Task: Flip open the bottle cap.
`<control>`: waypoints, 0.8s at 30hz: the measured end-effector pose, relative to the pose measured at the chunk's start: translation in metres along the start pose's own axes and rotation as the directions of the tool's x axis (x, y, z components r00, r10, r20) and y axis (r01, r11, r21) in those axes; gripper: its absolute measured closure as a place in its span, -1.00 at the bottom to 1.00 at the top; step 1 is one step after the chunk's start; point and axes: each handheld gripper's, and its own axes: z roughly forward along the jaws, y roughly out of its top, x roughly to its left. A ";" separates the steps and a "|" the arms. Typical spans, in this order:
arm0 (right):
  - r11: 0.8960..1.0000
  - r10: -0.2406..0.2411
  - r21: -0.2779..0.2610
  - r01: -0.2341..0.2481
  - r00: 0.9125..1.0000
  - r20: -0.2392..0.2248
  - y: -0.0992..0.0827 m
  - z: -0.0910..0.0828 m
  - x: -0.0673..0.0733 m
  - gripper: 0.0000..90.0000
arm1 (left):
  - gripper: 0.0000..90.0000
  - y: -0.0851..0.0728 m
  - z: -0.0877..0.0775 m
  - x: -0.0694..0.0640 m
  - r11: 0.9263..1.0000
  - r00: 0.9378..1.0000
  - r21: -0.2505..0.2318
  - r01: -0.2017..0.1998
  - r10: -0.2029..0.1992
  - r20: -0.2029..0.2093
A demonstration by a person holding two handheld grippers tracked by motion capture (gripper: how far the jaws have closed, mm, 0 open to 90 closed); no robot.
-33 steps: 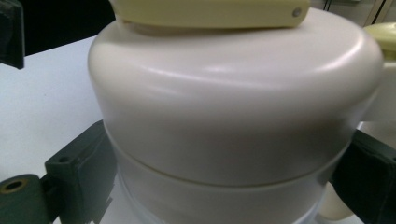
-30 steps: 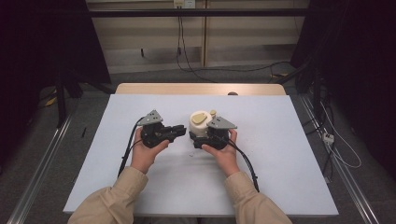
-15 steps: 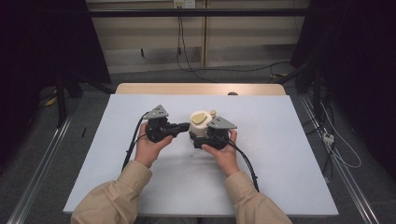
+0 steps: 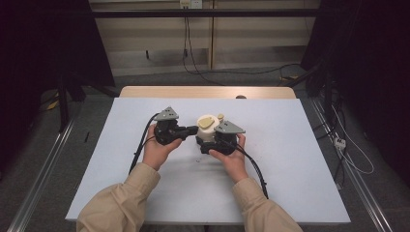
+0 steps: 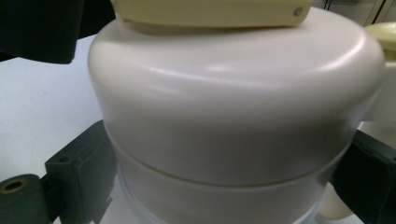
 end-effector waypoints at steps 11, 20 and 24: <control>1.000 0.000 0.000 0.000 1.000 -0.001 0.000 0.000 0.000 -0.90 | 1.00 0.002 0.003 0.000 1.000 1.000 0.006 0.000 0.000 -0.010; 1.000 0.000 0.001 0.000 1.000 0.000 0.000 0.000 0.000 -0.90 | 1.00 0.004 0.004 0.000 1.000 1.000 0.003 0.003 -0.003 -0.012; 1.000 0.000 0.001 0.000 1.000 0.000 0.000 0.000 0.000 -0.90 | 1.00 0.006 0.005 -0.002 1.000 1.000 0.001 -0.003 0.003 -0.015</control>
